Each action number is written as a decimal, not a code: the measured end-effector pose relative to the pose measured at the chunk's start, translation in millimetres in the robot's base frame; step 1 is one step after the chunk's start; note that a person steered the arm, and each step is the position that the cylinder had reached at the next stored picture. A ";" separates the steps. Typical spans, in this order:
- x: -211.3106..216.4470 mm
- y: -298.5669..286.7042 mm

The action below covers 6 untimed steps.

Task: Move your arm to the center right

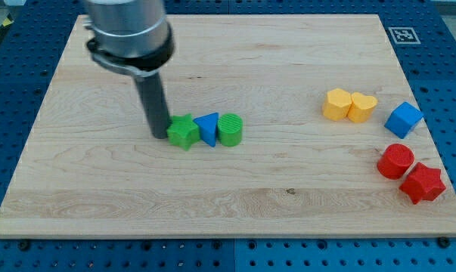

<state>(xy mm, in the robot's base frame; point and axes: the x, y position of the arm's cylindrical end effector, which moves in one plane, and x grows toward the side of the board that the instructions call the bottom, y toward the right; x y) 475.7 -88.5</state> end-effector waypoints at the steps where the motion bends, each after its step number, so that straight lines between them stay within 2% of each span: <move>1: -1.0 0.7; 2: -27.4 -24.5; 3: -79.4 -13.2; 4: -98.9 63.4; 6: -98.2 297.2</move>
